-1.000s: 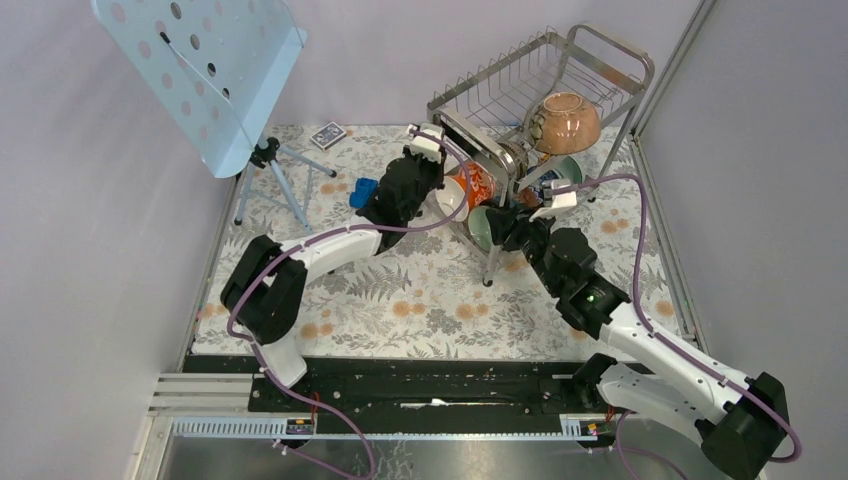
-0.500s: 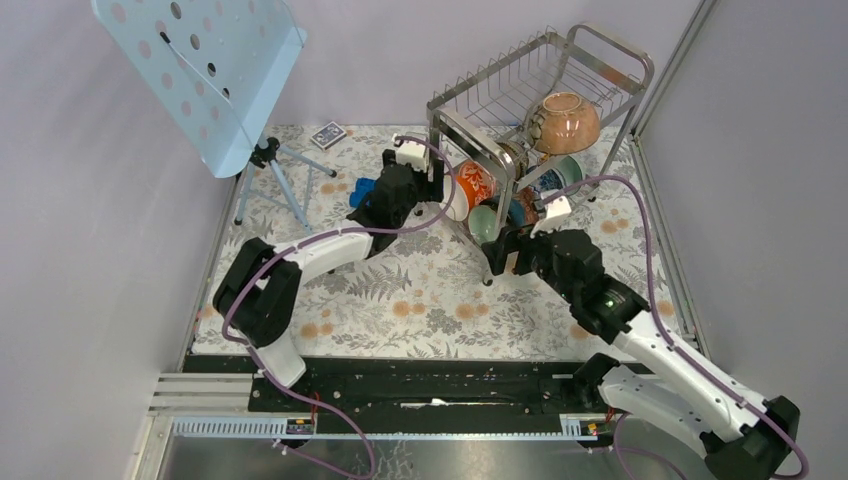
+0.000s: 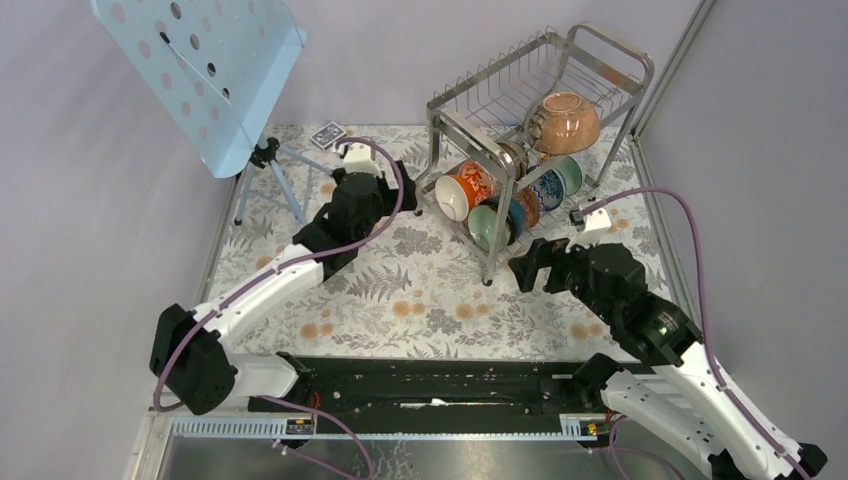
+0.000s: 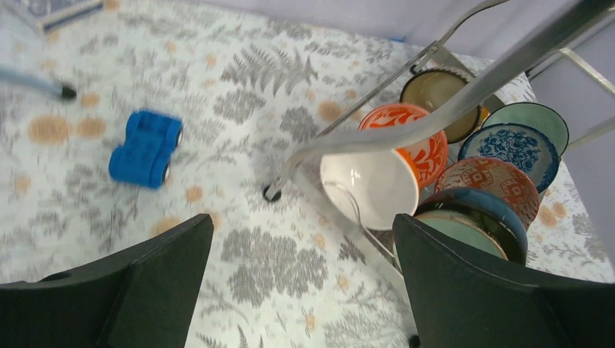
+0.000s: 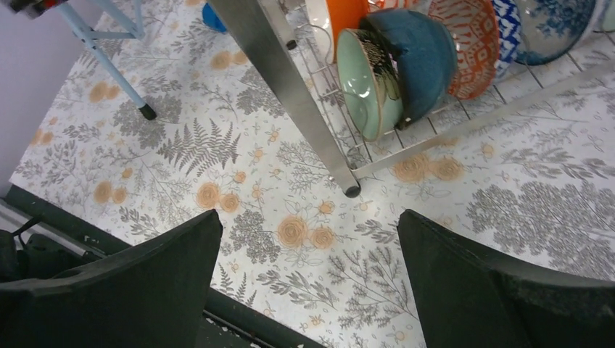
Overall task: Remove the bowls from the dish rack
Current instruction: Move the dish rack to the center of the board, then pick up the bowl from the dish rack.
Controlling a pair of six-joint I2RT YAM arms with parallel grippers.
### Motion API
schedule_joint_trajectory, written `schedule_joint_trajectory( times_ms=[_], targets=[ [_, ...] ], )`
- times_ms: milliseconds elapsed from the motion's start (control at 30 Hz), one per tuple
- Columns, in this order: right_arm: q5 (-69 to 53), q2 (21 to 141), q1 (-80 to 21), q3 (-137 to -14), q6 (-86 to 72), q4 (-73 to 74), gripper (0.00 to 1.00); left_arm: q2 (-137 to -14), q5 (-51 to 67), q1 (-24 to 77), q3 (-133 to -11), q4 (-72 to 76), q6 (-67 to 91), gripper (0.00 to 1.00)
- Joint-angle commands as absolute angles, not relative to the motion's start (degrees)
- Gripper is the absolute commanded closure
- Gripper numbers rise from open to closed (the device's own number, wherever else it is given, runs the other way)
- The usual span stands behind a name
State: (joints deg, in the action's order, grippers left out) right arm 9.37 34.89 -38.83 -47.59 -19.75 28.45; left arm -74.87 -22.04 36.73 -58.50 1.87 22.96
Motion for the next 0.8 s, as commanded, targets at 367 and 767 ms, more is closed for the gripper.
schedule_joint_trajectory(
  times_ms=[367,767],
  targets=[
    [53.7,40.5,-38.5,-58.7,-36.1,50.4,0.0,-62.2,-4.3,33.6,-50.5,-12.5,45.6,0.01],
    [50.9,49.6,-31.0,-79.3,-27.3,35.7,0.0,-58.8,-0.7,33.6,-46.7,-12.6,46.6,0.01]
  ],
)
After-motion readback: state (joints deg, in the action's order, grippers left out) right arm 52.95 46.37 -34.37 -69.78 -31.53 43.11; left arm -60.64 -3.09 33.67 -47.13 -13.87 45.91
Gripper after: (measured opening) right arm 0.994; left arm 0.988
